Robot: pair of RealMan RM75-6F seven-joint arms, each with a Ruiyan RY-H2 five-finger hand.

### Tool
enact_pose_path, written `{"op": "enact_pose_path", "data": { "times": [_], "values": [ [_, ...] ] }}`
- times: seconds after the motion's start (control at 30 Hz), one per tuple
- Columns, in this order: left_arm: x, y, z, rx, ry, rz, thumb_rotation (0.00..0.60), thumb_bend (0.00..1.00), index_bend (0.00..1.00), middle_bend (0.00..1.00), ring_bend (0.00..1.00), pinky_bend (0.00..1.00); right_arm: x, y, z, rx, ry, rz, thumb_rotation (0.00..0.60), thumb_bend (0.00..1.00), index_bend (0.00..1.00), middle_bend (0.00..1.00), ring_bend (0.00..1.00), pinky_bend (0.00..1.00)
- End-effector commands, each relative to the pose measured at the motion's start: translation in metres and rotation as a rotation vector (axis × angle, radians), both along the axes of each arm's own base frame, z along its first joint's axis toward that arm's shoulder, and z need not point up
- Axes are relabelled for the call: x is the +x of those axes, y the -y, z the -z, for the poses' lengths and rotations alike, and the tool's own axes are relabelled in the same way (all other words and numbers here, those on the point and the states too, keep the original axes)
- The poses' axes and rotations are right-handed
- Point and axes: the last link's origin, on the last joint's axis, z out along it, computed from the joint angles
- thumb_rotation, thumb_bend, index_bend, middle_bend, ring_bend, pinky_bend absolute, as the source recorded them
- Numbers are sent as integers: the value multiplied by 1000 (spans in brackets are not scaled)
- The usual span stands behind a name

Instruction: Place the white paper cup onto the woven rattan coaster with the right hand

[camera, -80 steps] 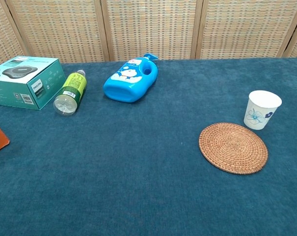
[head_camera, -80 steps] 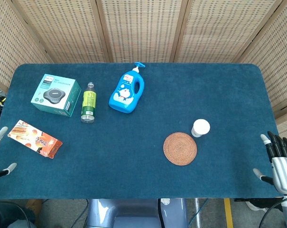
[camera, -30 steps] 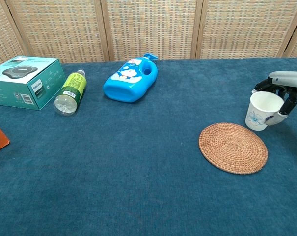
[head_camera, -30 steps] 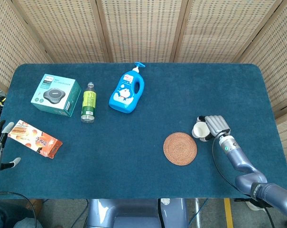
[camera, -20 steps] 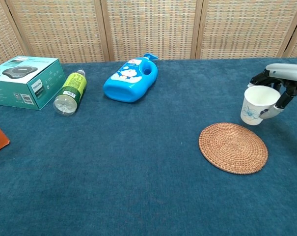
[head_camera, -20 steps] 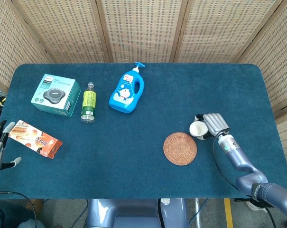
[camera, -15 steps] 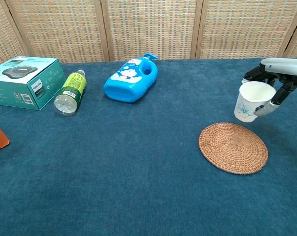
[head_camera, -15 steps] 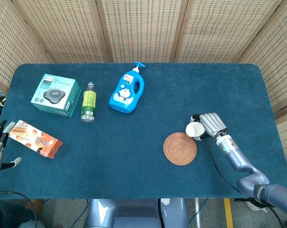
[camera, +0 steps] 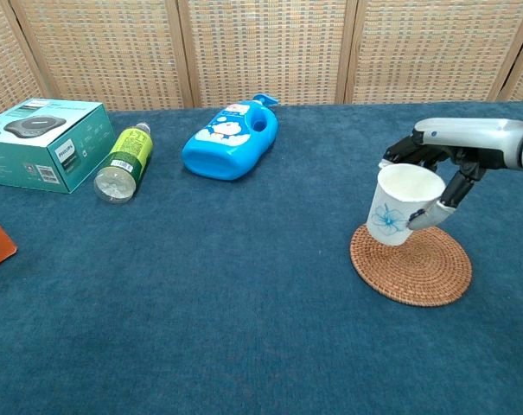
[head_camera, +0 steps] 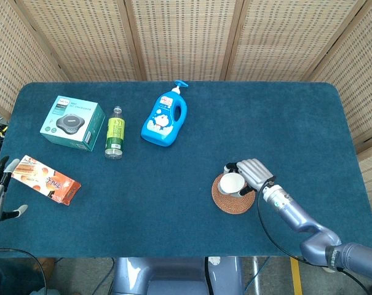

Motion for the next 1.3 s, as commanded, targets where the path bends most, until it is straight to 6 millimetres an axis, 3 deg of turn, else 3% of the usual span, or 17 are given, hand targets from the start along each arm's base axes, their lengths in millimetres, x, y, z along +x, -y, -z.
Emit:
{"op": "enact_pose_path", "data": {
  "times": [0.03, 0.43, 0.47, 0.57, 0.63, 0.73, 0.93, 1.07, 1.2, 1.3],
  "values": [
    [0, 0, 0, 0, 0, 0, 600, 0, 0, 0, 0, 0, -2, -1, 6, 10, -14, 3, 600, 151, 428, 460, 445, 488],
    [1, 0, 1, -5, -1, 1, 600, 0, 0, 0, 0, 0, -16, -3, 15, 17, -79, 17, 600, 141, 414, 436, 426, 486],
    [1, 0, 1, -5, -1, 1, 600, 0, 0, 0, 0, 0, -18, -3, 16, 16, -83, 20, 600, 109, 349, 383, 376, 450],
    [1, 1, 1, -6, -1, 1, 600, 0, 0, 0, 0, 0, -22, -5, 17, 33, -110, 19, 600, 6, 40, 73, 71, 120],
    [1, 1, 1, -6, -3, 2, 600, 0, 0, 0, 0, 0, -22, -7, 15, 55, -114, 23, 600, 0, 0, 0, 0, 3],
    [1, 1, 1, -5, -3, 2, 600, 0, 0, 0, 0, 0, -18, -7, 10, 27, -76, 10, 600, 0, 0, 0, 0, 0],
    [1, 1, 1, -3, 0, 4, 600, 0, 0, 0, 0, 0, -9, -13, -13, -35, -26, -45, 600, 0, 0, 0, 0, 0],
    [1, 2, 0, -2, 6, 7, 600, 0, 0, 0, 0, 0, -9, -23, -41, -107, -11, -79, 600, 0, 0, 0, 0, 0],
    [2, 4, -2, 1, 16, 15, 600, 0, 0, 0, 0, 0, -22, -40, -69, -198, -18, -83, 600, 0, 0, 0, 0, 0],
    [3, 6, -4, 7, 23, 25, 600, 0, 0, 0, 0, 0, -43, -62, -93, -293, -17, -60, 600, 0, 0, 0, 0, 0]
  ]
}}
